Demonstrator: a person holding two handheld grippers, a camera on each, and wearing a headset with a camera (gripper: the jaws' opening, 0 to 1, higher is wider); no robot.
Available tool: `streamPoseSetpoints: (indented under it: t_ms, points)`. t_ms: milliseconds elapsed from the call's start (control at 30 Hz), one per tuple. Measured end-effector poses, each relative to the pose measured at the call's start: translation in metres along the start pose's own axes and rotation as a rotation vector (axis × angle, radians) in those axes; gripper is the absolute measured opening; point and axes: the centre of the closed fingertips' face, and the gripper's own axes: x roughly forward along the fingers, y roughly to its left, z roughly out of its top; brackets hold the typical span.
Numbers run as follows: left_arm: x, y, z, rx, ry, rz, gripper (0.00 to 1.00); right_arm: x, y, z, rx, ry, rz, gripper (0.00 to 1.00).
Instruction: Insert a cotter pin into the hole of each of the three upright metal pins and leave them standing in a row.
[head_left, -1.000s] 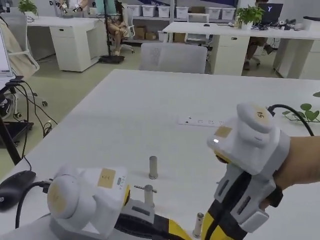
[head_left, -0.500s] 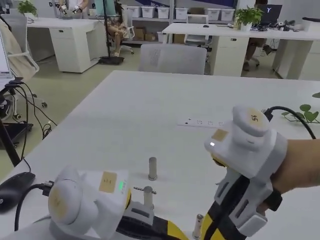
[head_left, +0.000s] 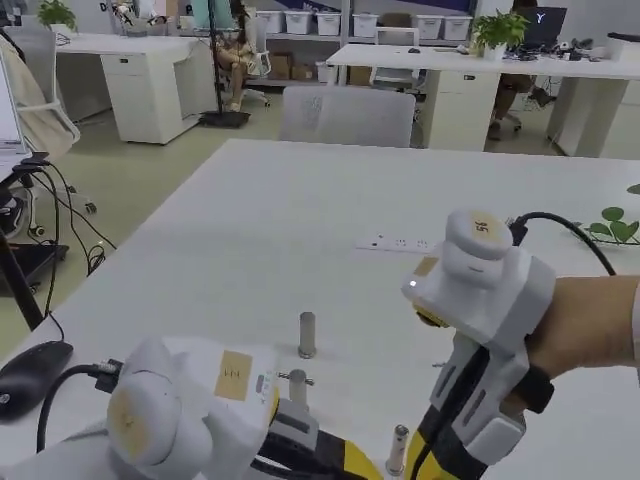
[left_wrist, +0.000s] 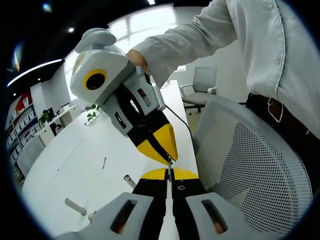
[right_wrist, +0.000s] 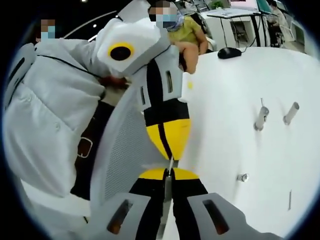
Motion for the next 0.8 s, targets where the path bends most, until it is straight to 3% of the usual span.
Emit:
streamPoseSetpoints:
  t_ms: [100,233,533,800]
  points:
    - [0.0,0.0,0.0,0.004,0.004,0.001,0.0,0.001,-0.002,-0.002,0.006,0.012,-0.011,0.05]
    - [0.001,0.002,-0.001,-0.031,0.005,0.002,0.0,0.002,-0.006,-0.002,-0.092,0.028,-0.072,0.04]
    - [0.0,0.011,-0.006,-0.149,-0.016,0.024,0.0,0.001,-0.014,0.0,-0.239,0.034,-0.178,0.04]
    - [0.001,0.011,-0.011,-0.13,0.011,0.039,0.0,0.003,-0.016,0.0,-0.273,0.066,-0.215,0.05]
